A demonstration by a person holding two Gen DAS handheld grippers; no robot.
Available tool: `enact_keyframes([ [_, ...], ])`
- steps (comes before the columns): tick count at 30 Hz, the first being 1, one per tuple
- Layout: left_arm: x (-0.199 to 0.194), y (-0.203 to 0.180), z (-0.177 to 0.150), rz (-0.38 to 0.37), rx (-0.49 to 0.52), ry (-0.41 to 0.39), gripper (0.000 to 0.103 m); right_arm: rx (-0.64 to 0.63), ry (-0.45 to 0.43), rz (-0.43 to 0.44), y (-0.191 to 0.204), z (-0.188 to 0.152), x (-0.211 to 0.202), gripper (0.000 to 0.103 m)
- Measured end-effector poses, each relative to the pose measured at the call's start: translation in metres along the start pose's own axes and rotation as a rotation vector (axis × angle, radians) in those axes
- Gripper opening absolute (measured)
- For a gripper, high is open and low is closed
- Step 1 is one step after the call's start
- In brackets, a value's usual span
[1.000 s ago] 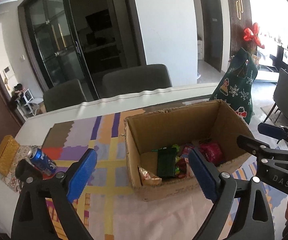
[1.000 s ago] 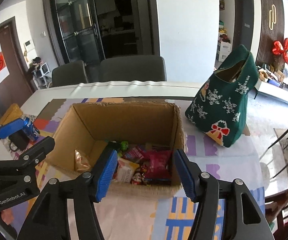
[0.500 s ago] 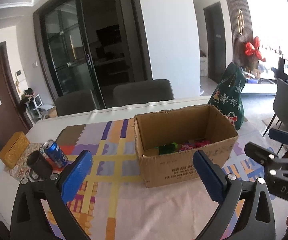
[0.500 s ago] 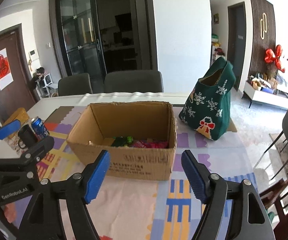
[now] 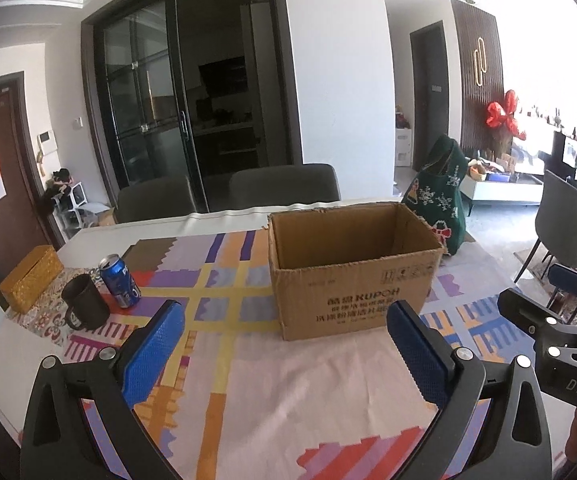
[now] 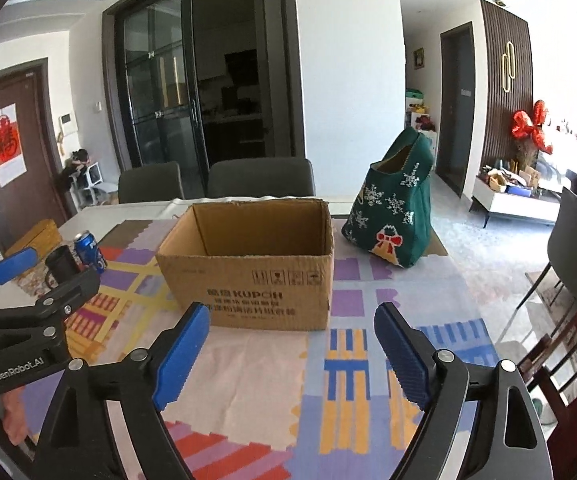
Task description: Organize snacks
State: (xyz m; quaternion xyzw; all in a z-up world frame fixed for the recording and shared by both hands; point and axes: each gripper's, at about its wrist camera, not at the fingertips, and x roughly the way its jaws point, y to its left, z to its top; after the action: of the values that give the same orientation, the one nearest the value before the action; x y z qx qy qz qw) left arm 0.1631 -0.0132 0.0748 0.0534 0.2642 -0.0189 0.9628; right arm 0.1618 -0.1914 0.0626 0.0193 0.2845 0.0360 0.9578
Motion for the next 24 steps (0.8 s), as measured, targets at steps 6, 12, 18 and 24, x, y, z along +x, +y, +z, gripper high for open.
enact_keyframes([
  [6, -0.019, 0.001, -0.007, -0.009, -0.007, -0.015, 0.103, -0.005, -0.012, -0.022, -0.002, -0.011, -0.021, 0.088],
  [12, -0.036, 0.001, -0.010, -0.030, -0.013, -0.029, 0.103, -0.008, -0.019, -0.017, -0.001, -0.017, -0.033, 0.088],
  [18, -0.047, 0.001, -0.009, -0.027, -0.010, -0.054, 0.103, -0.006, -0.033, -0.007, 0.000, -0.019, -0.044, 0.088],
  [24, -0.048, 0.001, -0.010, -0.032, -0.010, -0.058, 0.103, -0.002, -0.046, -0.001, 0.000, -0.019, -0.051, 0.088],
])
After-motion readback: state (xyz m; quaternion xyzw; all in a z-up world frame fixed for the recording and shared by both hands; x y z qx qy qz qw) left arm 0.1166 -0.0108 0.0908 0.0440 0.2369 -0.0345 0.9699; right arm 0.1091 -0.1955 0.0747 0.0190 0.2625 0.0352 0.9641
